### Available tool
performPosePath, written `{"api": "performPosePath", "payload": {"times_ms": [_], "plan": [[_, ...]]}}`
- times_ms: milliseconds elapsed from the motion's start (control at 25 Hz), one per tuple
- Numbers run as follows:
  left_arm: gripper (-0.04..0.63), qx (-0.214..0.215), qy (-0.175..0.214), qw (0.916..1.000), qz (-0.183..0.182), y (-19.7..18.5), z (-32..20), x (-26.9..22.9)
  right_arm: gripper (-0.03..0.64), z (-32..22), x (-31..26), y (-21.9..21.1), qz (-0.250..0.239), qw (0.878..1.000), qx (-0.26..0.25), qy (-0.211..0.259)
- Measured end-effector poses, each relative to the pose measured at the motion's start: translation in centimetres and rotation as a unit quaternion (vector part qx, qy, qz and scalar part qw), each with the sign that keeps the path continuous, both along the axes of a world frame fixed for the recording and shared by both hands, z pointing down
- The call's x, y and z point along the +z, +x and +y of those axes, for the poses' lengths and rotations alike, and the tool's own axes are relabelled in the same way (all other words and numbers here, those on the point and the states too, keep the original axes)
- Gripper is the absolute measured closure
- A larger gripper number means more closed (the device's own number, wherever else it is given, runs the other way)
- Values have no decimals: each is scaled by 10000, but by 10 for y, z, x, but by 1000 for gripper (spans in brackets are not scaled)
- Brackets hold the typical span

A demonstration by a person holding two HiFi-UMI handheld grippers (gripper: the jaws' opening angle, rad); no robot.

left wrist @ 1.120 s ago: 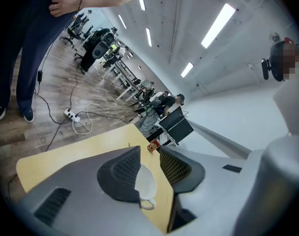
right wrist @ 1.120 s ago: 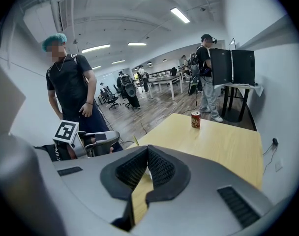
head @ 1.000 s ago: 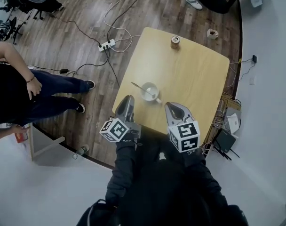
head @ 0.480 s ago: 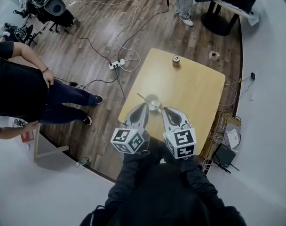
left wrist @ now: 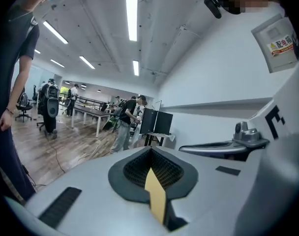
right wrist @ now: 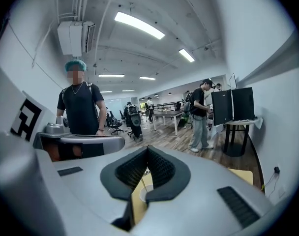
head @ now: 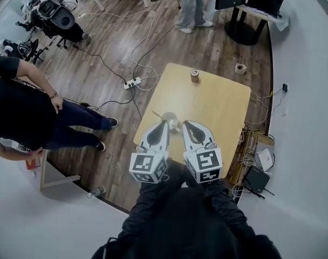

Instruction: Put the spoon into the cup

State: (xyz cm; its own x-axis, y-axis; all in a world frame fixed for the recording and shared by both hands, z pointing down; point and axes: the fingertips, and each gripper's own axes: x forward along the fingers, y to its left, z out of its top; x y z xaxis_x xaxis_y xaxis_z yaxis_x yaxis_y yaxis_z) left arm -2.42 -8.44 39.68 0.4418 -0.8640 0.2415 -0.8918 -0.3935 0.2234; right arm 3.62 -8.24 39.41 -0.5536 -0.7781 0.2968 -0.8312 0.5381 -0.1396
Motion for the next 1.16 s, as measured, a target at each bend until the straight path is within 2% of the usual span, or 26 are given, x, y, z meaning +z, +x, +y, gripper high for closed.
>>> {"api": "performPosePath", "payload": {"times_ms": [320,1160], "plan": [[563,202,165,9996,-80,23,-1,-16,595,-2,-16,19,-53,9993,258,265],[562,217,-29,9996,-152,42,-12,-3,595,-3,-7,47,-53,9992,343,189]]}}
